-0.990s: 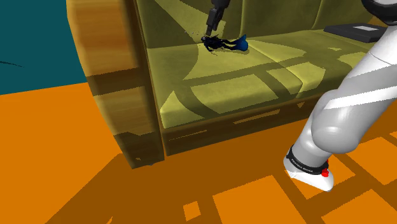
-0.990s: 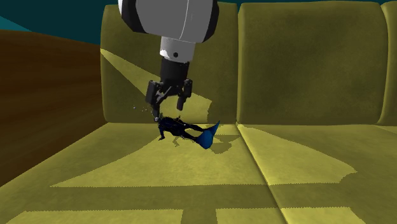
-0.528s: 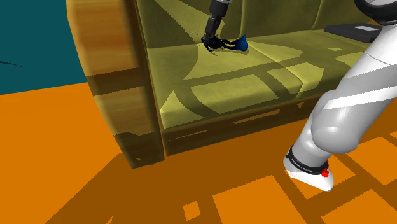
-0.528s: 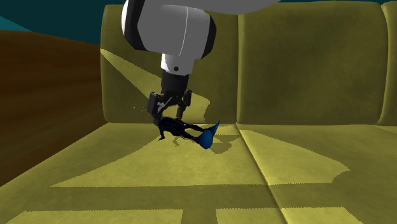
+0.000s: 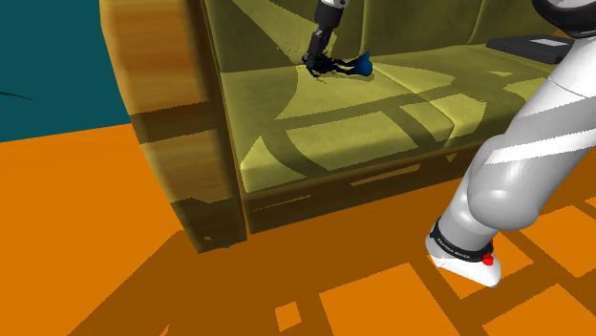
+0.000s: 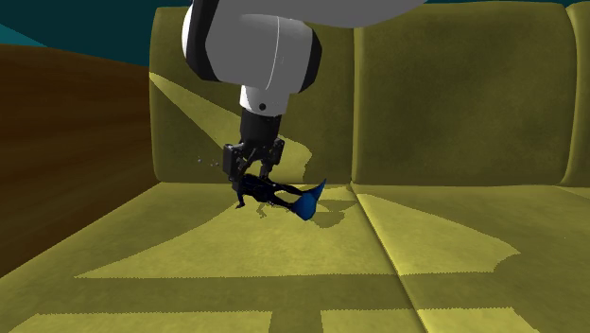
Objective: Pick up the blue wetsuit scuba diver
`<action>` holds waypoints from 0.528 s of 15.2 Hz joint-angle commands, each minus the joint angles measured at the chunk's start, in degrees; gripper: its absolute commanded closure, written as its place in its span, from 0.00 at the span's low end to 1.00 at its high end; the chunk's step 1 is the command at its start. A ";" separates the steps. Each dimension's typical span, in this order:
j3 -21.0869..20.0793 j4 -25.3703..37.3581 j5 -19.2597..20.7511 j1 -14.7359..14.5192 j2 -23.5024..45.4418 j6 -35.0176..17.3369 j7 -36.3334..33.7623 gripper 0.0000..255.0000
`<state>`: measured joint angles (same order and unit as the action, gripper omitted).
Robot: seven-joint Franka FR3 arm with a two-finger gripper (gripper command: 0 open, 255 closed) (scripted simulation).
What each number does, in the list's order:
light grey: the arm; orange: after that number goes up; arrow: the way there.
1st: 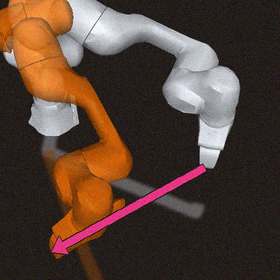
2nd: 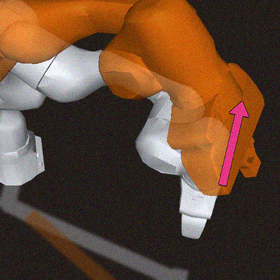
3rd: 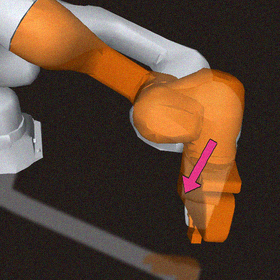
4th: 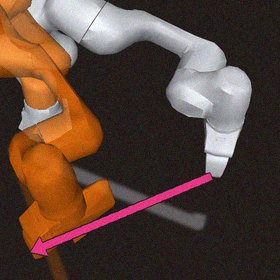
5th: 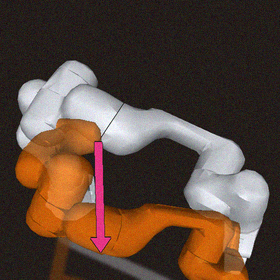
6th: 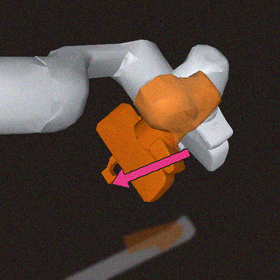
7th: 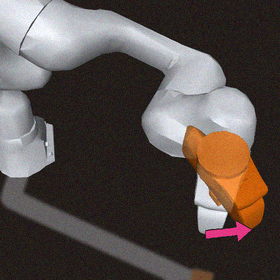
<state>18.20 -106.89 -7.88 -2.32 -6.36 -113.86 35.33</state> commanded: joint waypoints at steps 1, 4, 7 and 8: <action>0.02 -0.10 0.02 0.02 0.07 0.01 0.00 1.00; 0.00 -0.08 0.01 0.00 0.12 -0.02 -0.02 1.00; 0.01 2.35 0.10 0.01 0.24 2.27 -0.34 1.00; 0.02 3.19 0.11 0.01 0.30 3.04 -0.43 1.00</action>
<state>18.23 -104.52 -7.78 -2.30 -6.16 -111.53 35.03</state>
